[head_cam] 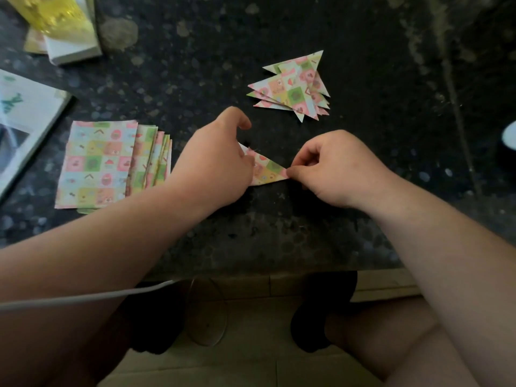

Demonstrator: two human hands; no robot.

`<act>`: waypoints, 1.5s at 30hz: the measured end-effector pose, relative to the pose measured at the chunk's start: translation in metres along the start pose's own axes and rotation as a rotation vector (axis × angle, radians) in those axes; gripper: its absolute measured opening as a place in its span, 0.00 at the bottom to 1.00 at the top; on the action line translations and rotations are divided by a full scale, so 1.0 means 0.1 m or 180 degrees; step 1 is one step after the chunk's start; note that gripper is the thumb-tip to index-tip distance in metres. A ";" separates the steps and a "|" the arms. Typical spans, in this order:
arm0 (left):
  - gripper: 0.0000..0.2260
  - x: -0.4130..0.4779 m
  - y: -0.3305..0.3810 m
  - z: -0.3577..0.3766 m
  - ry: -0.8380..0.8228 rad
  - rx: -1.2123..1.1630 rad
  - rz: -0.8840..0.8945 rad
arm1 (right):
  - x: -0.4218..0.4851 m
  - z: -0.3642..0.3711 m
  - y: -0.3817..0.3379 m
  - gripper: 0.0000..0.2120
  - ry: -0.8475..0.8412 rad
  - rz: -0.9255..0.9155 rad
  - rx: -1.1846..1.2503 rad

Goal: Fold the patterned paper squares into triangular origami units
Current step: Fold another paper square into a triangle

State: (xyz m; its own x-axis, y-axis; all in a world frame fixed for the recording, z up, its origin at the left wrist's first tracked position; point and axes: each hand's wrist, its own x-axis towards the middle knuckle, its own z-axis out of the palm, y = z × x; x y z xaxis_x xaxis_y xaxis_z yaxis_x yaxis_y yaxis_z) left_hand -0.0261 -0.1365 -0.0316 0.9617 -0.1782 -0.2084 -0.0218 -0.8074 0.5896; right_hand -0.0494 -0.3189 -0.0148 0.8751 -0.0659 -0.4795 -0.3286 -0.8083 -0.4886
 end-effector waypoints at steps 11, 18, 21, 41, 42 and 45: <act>0.06 -0.06 0.03 0.03 -0.0005 0.0442 0.0277 | -0.01 0.03 -0.02 0.08 0.0084 0.0082 0.0000; 0.07 -0.10 -0.03 0.09 0.0287 0.1364 0.0949 | -0.01 0.02 -0.03 0.07 0.0090 0.0112 0.0002; 0.09 -0.15 0.06 0.09 0.0018 0.1559 0.1029 | 0.00 0.03 -0.03 0.07 0.0095 0.0121 -0.0003; 0.48 -0.66 0.20 0.17 -0.0829 0.2775 0.1043 | -0.01 0.05 -0.03 0.07 0.0172 0.0095 -0.0063; 0.48 -0.66 0.20 0.17 -0.0842 0.2799 0.1035 | -0.01 0.05 -0.03 0.07 0.0166 0.0097 -0.0064; 0.48 -0.66 0.23 0.16 -0.0859 0.2888 0.1039 | -0.02 0.05 -0.04 0.07 0.0165 0.0091 -0.0062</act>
State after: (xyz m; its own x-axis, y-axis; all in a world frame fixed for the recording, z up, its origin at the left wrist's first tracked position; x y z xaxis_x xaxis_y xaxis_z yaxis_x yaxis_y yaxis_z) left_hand -0.0946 -0.1526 -0.0168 0.7796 -0.4985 -0.3791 -0.5823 -0.7998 -0.1457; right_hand -0.0517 -0.3130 -0.0158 0.8829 -0.1188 -0.4543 -0.3471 -0.8167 -0.4609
